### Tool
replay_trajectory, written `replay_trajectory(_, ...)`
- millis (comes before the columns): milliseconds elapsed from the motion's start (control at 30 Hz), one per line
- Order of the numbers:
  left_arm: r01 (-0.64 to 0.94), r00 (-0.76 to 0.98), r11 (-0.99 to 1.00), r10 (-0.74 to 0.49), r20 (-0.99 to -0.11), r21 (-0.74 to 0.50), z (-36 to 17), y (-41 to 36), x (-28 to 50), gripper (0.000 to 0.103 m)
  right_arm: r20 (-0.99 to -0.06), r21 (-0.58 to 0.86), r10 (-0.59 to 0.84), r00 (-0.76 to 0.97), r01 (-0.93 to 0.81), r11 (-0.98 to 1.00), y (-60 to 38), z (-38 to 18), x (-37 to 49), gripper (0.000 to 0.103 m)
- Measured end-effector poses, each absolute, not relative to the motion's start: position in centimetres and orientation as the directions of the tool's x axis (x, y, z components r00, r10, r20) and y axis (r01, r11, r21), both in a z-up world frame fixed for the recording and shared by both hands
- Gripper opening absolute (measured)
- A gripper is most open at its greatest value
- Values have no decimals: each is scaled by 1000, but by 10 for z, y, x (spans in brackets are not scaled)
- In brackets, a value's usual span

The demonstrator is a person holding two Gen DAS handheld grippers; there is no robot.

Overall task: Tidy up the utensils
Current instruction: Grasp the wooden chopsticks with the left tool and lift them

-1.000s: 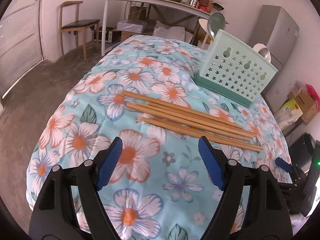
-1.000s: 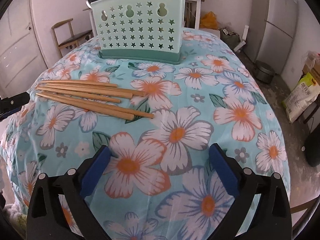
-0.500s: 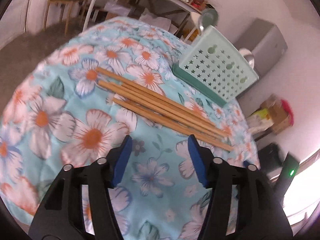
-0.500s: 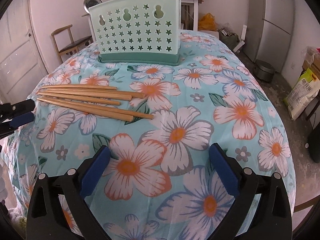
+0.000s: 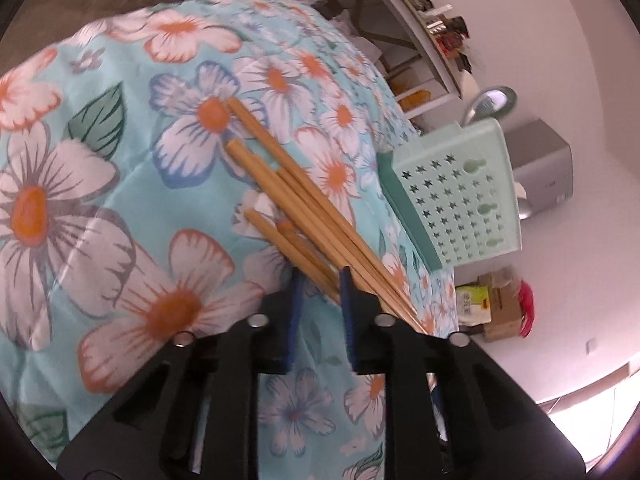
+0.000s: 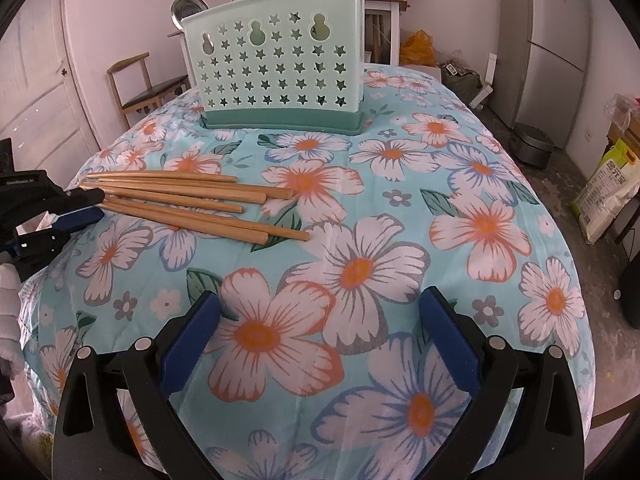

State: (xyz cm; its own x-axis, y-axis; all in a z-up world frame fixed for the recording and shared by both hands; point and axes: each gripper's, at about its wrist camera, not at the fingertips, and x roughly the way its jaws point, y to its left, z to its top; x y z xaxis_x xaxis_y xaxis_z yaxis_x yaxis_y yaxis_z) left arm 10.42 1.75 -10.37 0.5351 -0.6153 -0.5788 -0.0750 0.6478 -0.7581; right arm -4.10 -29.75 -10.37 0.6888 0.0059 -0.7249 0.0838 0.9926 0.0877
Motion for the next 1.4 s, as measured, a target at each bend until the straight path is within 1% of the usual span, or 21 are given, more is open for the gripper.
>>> replay_trajectory(300, -74, 533, 610, -645, -548, -789, -102, 24, 94, 13, -726, 86, 4, 688, 84, 993, -297, -104, -41, 97)
replay_trajectory(500, -85, 481, 571, -694, -536, -816, -100, 22, 70, 13, -724, 84, 2, 689, 86, 993, -297, -104, -41, 97)
replay_trajectory(567, -103, 476, 556, -700, -532, -825, -103, 21, 70, 16, -725, 83, 0, 689, 88, 993, -297, -104, -41, 97)
replay_trajectory(633, -142, 478, 514, -713, -513, -846, -109, 24, 74, 23, -727, 84, 2, 687, 86, 993, -297, -104, -40, 97)
replay_trajectory(767, -215, 483, 435, -730, -483, -874, -120, 32, 79, 23, -725, 83, 0, 689, 88, 993, -296, -104, -41, 97)
replay_trajectory(867, -231, 487, 442, -718, -496, -867, -119, 30, 81, 23, -723, 84, -2, 691, 90, 992, -297, -104, -41, 97)
replay_trajectory(967, -248, 498, 469, -689, -527, -847, -118, 26, 82, 20, -721, 84, -2, 693, 90, 992, -297, -104, -41, 97)
replay_trajectory(1067, -262, 500, 501, -660, -560, -825, -117, 19, 85, 15, -721, 84, -2, 693, 90, 992, -297, -104, -41, 97)
replay_trajectory(1167, -272, 500, 514, -647, -576, -813, -116, 18, 86, 16, -721, 84, -3, 693, 91, 992, -297, -104, -41, 97)
replay_trajectory(1400, -240, 498, 545, -642, -584, -803, -113, 23, 84, 16, -724, 84, -6, 690, 96, 992, -296, -104, -42, 97)
